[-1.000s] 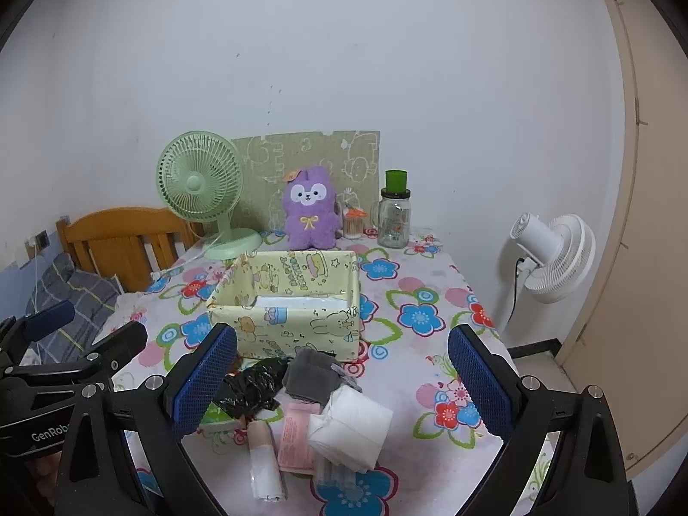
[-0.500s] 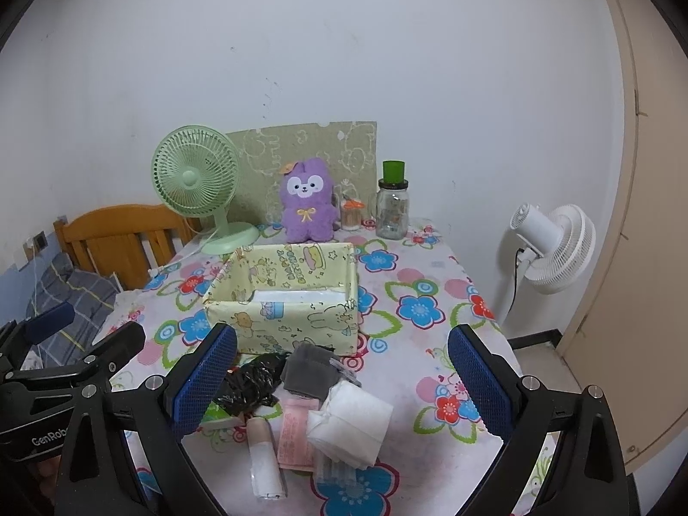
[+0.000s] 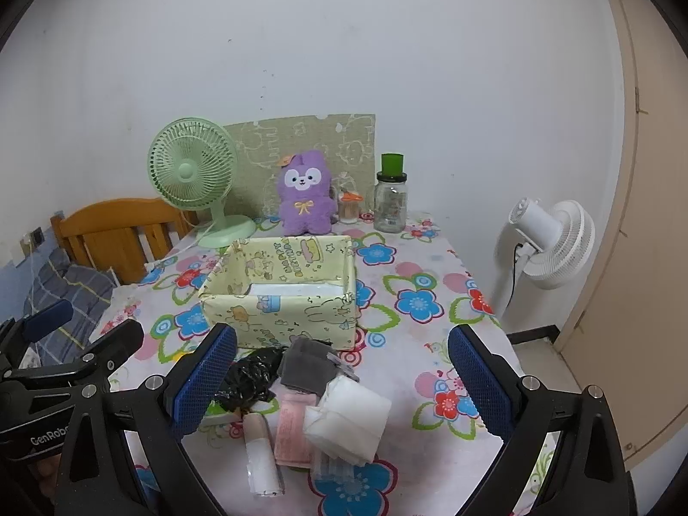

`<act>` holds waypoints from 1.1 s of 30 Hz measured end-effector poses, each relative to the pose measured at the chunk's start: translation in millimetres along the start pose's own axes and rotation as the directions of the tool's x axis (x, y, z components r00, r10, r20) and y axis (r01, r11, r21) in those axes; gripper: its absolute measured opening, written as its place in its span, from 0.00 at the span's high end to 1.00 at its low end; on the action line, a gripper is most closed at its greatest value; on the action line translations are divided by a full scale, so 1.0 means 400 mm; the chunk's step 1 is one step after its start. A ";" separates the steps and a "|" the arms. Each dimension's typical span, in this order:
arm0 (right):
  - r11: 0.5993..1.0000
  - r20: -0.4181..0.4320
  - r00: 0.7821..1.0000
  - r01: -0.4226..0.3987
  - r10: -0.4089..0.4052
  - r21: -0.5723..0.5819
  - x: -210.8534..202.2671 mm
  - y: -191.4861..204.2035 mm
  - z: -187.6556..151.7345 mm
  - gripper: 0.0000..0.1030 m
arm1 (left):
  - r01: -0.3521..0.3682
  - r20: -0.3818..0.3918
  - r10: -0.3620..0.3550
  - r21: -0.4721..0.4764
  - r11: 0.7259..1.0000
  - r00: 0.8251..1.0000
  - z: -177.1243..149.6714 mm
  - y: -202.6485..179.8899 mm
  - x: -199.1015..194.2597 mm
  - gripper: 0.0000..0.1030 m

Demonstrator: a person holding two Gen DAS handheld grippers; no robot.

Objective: Organize soft objects

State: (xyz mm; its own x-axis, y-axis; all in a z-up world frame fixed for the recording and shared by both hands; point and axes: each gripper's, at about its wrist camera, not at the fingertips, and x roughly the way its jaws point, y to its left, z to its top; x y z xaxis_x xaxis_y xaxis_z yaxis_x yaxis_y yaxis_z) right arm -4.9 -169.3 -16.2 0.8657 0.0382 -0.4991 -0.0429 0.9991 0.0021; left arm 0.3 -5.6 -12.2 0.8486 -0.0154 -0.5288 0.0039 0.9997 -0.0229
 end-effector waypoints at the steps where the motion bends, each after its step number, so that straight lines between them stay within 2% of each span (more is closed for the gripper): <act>1: 1.000 0.000 1.000 0.001 -0.001 0.000 0.001 0.000 -0.001 0.03 | 0.000 -0.001 0.000 0.000 1.000 1.000 0.001 -0.001 0.001 0.03; 33: 1.000 -0.009 1.000 0.012 -0.012 0.013 0.011 -0.014 -0.003 0.03 | 0.013 -0.024 -0.012 0.011 1.000 1.000 0.001 -0.011 0.018 0.03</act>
State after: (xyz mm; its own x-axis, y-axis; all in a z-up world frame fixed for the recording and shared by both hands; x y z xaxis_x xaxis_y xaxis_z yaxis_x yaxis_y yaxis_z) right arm -1.3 -174.6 -19.5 0.8616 0.0264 -0.5069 -0.0261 0.9996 0.0078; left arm 6.5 -10.0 -15.4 0.8356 -0.0281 -0.5486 0.0206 0.9996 -0.0198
